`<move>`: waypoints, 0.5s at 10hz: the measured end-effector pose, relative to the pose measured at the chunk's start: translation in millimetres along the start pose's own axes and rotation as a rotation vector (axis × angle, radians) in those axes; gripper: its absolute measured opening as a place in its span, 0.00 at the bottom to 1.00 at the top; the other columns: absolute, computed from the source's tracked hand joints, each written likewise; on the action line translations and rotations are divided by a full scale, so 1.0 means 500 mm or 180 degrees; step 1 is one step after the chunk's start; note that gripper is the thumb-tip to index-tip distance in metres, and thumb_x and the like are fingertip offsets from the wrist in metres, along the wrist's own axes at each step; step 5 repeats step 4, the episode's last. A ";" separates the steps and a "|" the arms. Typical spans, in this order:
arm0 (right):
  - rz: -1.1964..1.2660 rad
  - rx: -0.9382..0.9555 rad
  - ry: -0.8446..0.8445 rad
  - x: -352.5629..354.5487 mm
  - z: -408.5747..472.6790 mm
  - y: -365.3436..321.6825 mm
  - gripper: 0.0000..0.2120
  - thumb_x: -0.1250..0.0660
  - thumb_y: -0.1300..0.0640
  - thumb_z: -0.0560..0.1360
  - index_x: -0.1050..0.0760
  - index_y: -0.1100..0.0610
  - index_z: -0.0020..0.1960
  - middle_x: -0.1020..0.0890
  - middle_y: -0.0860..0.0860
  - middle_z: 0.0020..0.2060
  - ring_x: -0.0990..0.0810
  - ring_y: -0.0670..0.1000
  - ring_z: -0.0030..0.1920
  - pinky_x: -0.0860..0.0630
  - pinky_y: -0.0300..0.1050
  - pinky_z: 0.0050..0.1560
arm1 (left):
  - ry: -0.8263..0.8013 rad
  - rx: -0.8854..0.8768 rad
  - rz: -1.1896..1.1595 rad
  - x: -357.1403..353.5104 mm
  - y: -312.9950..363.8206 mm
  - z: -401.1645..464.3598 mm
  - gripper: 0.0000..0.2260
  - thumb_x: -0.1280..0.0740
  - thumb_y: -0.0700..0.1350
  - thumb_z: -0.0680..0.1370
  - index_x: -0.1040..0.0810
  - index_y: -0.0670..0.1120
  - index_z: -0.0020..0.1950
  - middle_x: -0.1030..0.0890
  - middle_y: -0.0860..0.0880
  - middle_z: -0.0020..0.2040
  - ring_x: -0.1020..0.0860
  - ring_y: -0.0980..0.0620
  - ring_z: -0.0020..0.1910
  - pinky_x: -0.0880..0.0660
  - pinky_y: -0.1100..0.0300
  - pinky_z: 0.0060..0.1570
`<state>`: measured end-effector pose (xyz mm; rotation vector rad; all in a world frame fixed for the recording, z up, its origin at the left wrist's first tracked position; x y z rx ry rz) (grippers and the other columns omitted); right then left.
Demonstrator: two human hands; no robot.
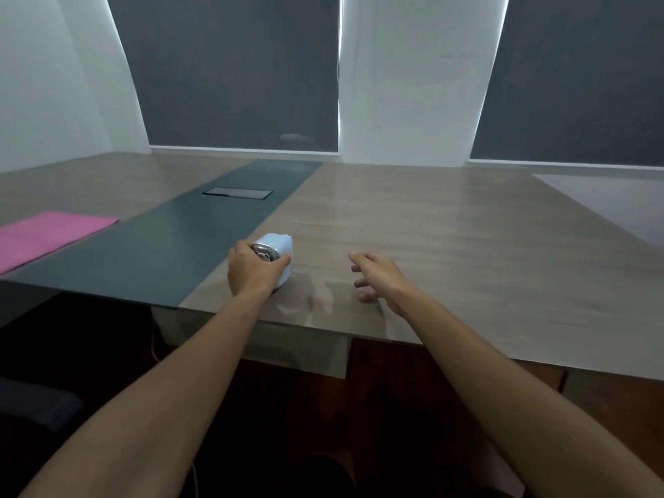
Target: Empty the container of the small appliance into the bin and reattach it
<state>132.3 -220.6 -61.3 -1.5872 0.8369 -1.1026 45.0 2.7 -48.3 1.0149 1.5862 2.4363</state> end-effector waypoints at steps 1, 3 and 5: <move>-0.0060 0.0018 0.0037 -0.001 0.000 0.000 0.18 0.38 0.43 0.77 0.26 0.52 0.62 0.22 0.52 0.56 0.20 0.53 0.50 0.17 0.56 0.50 | 0.0009 0.0037 0.0058 -0.006 -0.018 0.000 0.32 0.23 0.56 0.65 0.27 0.41 0.62 0.24 0.41 0.63 0.23 0.40 0.60 0.28 0.50 0.57; -0.0504 0.0225 0.0213 0.042 -0.003 0.000 0.19 0.39 0.44 0.78 0.24 0.55 0.62 0.21 0.52 0.56 0.21 0.55 0.54 0.19 0.53 0.50 | 0.0098 0.0007 0.0127 -0.008 -0.020 0.000 0.38 0.24 0.60 0.63 0.30 0.41 0.65 0.26 0.40 0.64 0.25 0.39 0.63 0.28 0.47 0.59; -0.0995 0.0574 0.0692 0.096 -0.013 -0.014 0.19 0.39 0.46 0.79 0.22 0.58 0.62 0.18 0.54 0.58 0.21 0.56 0.59 0.26 0.48 0.59 | 0.0468 -0.0502 0.0280 0.001 0.034 -0.008 0.41 0.28 0.64 0.65 0.31 0.41 0.69 0.27 0.39 0.66 0.27 0.38 0.65 0.30 0.45 0.63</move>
Point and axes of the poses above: each hand's wrist, its own z-axis towards the middle knuckle, its own x-axis out of the back of the hand, y = z × x, the point moved 5 cm from there along z, towards the middle knuckle
